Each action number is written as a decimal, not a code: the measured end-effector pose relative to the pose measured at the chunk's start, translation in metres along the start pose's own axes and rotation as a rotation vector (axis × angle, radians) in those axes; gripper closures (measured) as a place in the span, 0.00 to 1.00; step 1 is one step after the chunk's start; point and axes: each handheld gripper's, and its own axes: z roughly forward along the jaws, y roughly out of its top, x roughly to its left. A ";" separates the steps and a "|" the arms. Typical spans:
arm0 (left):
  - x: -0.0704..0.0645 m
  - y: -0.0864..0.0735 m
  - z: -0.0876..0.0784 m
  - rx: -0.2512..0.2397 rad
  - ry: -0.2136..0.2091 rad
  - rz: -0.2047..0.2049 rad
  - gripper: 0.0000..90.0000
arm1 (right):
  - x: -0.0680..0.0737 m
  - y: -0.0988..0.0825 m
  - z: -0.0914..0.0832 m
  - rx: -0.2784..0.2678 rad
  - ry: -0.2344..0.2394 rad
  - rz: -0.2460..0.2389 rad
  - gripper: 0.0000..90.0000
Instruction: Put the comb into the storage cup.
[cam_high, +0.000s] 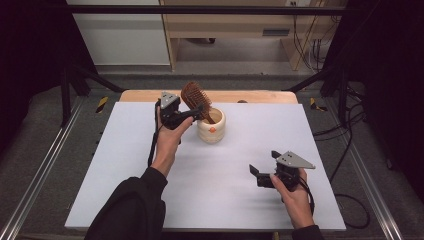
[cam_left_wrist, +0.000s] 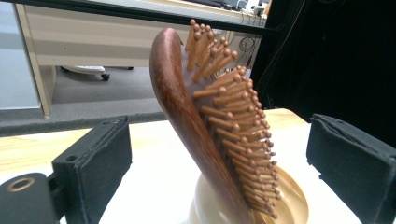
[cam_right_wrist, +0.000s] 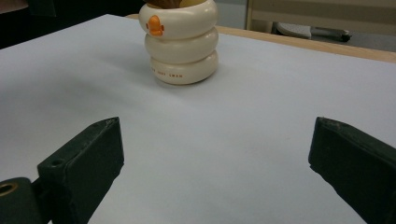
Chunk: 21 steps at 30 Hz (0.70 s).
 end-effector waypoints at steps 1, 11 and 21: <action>0.000 -0.001 -0.001 0.000 0.000 0.003 0.07 | 0.000 0.000 0.000 0.000 0.000 -0.001 0.04; -0.003 -0.007 -0.009 0.002 -0.010 0.016 0.07 | 0.001 0.000 0.001 0.001 0.002 -0.002 0.04; -0.005 -0.012 -0.014 0.006 -0.019 0.033 0.07 | 0.002 0.000 0.001 0.003 0.004 -0.008 0.04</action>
